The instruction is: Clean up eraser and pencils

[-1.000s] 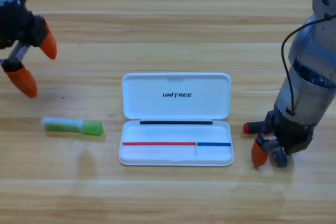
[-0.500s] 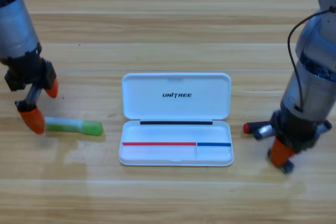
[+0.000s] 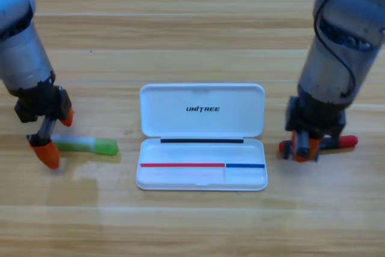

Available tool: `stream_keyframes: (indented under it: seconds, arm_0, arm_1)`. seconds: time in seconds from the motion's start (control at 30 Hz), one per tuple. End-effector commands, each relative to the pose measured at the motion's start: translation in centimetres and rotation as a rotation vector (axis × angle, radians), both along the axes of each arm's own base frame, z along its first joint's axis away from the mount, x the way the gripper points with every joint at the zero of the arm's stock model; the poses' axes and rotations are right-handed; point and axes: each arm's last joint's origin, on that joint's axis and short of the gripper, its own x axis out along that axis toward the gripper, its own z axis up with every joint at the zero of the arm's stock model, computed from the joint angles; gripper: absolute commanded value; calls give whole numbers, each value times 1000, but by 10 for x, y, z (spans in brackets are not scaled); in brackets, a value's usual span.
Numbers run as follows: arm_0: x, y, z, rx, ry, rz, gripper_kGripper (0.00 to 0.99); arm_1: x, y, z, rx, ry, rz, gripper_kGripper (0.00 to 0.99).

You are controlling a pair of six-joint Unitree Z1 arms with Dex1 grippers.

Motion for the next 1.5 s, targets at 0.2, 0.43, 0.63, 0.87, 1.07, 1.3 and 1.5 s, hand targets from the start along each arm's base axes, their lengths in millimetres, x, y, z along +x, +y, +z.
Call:
stream_keyframes:
  seconds: [0.2, 0.43, 0.63, 0.87, 1.07, 1.3, 1.5]
  arm_0:
    - [0, -7, -31, 17, -5, -11, 960]
    - [-2, -7, -39, 6, -20, -17, 965]
    - [-3, -7, -48, 10, -12, -20, 954]
    - [-6, -6, -51, -10, -39, -43, 603]
    - [-5, -6, -48, -10, -41, -82, 0]
    - [-15, 1, -2, -8, -152, -58, 0]
    - [-9, -10, 67, -71, -119, -47, 0]
  arm_1:
    - [-15, 51, -21, 1, 29, 189, 0]
    - [-13, 69, -30, 14, 37, 214, 0]
    - [-11, 74, -42, -4, 54, 218, 0]
    - [-10, 77, -52, -19, 67, 220, 0]
    - [-8, 79, -55, -25, 63, 219, 0]
    - [-7, 81, -54, -24, 52, 219, 0]
    - [-6, 78, -53, -34, 41, 201, 847]
